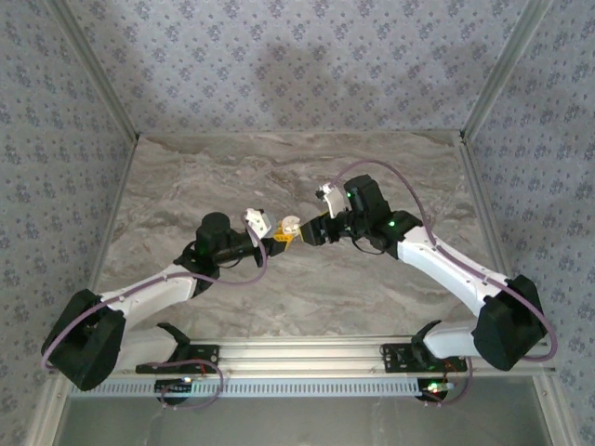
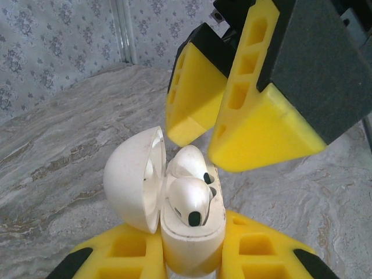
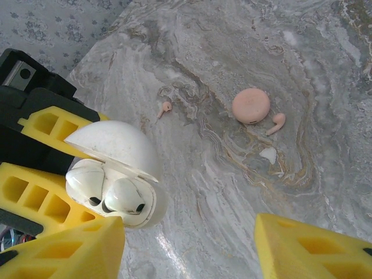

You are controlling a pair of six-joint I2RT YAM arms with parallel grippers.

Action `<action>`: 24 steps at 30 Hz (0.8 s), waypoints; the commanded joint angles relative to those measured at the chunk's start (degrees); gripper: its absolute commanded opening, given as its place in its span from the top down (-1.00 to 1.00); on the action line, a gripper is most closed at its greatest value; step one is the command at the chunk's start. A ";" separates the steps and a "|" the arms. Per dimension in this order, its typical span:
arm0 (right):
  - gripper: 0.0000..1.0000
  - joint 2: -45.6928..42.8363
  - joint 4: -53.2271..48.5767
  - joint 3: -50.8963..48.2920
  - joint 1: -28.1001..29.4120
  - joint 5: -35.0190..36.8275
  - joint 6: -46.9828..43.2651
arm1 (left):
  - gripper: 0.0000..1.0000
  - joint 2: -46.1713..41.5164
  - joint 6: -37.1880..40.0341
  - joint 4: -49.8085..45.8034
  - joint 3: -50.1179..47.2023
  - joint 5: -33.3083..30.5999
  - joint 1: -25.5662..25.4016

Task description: Insert the wireless bluetooth earbuds into the charging case

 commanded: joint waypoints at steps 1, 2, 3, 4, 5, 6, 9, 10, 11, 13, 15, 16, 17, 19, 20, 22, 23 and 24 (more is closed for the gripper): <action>-0.23 -1.77 1.31 -0.36 -0.54 -1.91 0.57 | 0.75 -1.62 0.94 -0.24 0.01 0.22 -0.33; -0.23 -2.28 1.84 -0.55 -0.70 -2.45 0.52 | 0.75 -1.72 0.97 -0.44 -0.02 0.22 -0.38; -0.23 -2.82 2.48 -0.94 -0.96 -2.98 0.39 | 0.75 -1.84 1.17 -0.66 -0.08 0.38 -0.31; -0.23 -3.74 3.28 -1.39 -1.36 -3.60 0.12 | 0.75 -1.95 1.46 -0.92 -0.08 0.60 -0.32; -0.24 -4.67 3.88 -1.84 -1.86 -4.31 -0.33 | 0.75 -2.04 1.59 -1.25 0.03 0.95 -0.34; -0.25 -5.38 4.31 -2.14 -2.33 -4.81 -0.87 | 0.75 -2.15 1.69 -1.52 0.01 1.30 -0.37; -0.28 -7.59 3.22 -2.05 -3.77 -6.32 -4.27 | 0.75 -2.58 2.29 -2.29 0.01 2.44 -0.37; -0.28 -8.40 2.13 -1.59 -4.05 -6.84 -7.00 | 0.75 -2.75 2.46 -2.49 0.01 2.75 -0.33; -0.29 -9.37 1.14 -1.22 -4.15 -6.77 -9.75 | 0.75 -2.95 2.69 -2.75 -0.01 3.15 -0.35; -0.31 -11.26 0.23 -1.07 -4.15 -6.10 -14.21 | 0.75 -3.13 3.29 -3.36 0.10 3.94 -0.36; -0.33 -12.97 -0.21 -1.19 -4.36 -5.64 -18.93 | 0.75 -3.21 3.98 -4.07 0.23 4.86 -0.33; -0.34 -13.61 -0.81 -1.12 -4.56 -5.55 -21.47 | 0.75 -3.30 4.36 -4.54 0.35 5.42 -0.42; -0.36 -13.93 -1.67 -0.66 -4.74 -5.77 -23.79 | 0.75 -3.30 4.72 -5.07 0.52 5.90 -0.47; -0.45 -13.64 -4.15 0.62 -5.42 -7.62 -28.48 | 0.74 -3.46 5.60 -6.13 0.97 6.85 -0.40; -0.49 -13.24 -5.47 1.21 -5.55 -8.68 -31.47 | 0.75 -3.39 6.14 -6.90 1.22 7.38 -0.49; -0.53 -12.53 -7.67 1.65 -5.73 -11.50 -37.84 | 0.75 -3.47 6.82 -7.76 1.66 8.14 -0.58; -0.60 -12.23 -9.22 1.57 -5.73 -13.83 -41.74 | 0.75 -3.47 7.05 -7.84 1.68 8.54 -0.72; -0.64 -12.00 -10.82 1.47 -5.67 -15.87 -46.12 | 0.75 -3.48 7.14 -7.88 1.68 8.85 -0.69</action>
